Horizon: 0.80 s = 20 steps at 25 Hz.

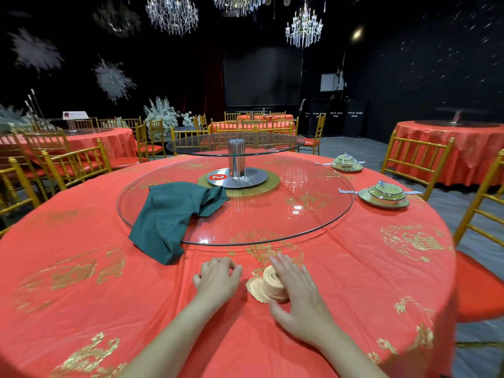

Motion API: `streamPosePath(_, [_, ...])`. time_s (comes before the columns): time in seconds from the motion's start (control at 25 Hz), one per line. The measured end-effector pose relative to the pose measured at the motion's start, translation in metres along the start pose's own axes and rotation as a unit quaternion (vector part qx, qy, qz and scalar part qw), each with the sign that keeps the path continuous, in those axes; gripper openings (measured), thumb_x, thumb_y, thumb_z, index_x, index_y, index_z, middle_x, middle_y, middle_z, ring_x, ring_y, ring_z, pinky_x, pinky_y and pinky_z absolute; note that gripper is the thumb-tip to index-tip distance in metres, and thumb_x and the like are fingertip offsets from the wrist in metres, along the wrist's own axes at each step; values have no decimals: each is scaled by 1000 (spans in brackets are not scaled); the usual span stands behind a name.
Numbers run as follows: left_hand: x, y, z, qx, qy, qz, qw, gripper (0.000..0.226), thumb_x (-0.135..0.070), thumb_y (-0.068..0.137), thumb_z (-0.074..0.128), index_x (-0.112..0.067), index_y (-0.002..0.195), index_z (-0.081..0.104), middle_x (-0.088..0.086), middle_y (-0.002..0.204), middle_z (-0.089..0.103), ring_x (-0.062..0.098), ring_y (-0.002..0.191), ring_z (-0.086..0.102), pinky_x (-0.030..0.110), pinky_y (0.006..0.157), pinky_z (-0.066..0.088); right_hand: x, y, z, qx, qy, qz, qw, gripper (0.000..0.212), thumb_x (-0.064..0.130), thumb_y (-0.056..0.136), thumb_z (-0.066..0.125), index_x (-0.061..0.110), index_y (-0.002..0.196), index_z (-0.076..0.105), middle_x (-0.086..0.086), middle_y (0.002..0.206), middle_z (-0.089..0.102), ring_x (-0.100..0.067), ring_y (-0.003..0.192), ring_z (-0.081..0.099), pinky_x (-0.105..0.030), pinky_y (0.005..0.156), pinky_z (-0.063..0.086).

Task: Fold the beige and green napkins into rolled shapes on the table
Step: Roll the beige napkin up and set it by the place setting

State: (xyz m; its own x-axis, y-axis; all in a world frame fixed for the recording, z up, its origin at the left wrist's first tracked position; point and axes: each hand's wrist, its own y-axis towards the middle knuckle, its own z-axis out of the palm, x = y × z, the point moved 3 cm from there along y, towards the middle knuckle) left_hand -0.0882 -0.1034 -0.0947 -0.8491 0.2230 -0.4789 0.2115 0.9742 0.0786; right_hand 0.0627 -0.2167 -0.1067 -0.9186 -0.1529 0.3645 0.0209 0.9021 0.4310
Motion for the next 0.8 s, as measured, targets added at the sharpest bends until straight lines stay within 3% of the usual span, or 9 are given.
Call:
streamPosePath(0.12, [-7,-11,-6,-21,-50,42,998,21,-39,95,41,-31,107,56,-7,128,50,16,123,36,37,96,23,-10,2,-4,-88,90,50,991,73,33,70,35,36,142,21,20,149,23,16,135,9,-26,117,5])
streamPosePath(0.24, [-30,-27,-6,-30,-69,165,983,25,-38,97,39,-41,118,53,-17,131,45,8,126,31,30,93,16,-18,1,-11,-132,207,111,963,66,20,73,35,25,139,38,16,142,35,8,133,26,-21,114,16])
streamPosePath(0.4, [-46,-38,6,33,16,273,961,39,-53,96,25,-53,134,35,-18,149,25,8,135,16,37,103,10,-28,-3,-23,-198,304,216,907,64,21,72,30,20,134,46,12,131,44,-1,124,38,-16,102,26])
streamPosePath(0.52, [-38,-45,18,52,89,296,950,50,-57,89,15,-54,136,32,-13,152,21,10,138,12,41,108,5,-30,-2,-18,-190,309,215,907,63,22,73,30,19,133,48,9,131,46,-4,123,40,-19,102,28])
streamPosePath(0.68, [-35,-46,21,38,70,290,954,55,-63,85,10,-55,134,35,-16,151,24,8,138,13,41,110,5,-32,-2,-14,-147,290,230,917,53,23,79,35,19,130,51,5,132,52,-10,125,45,-22,102,32])
streamPosePath(0.8, [-30,-48,24,69,56,271,959,41,-54,95,23,-58,136,26,-16,155,13,7,141,7,42,113,-1,-26,0,-7,-73,221,162,959,61,45,76,40,21,131,50,12,132,48,-6,128,41,-26,108,29])
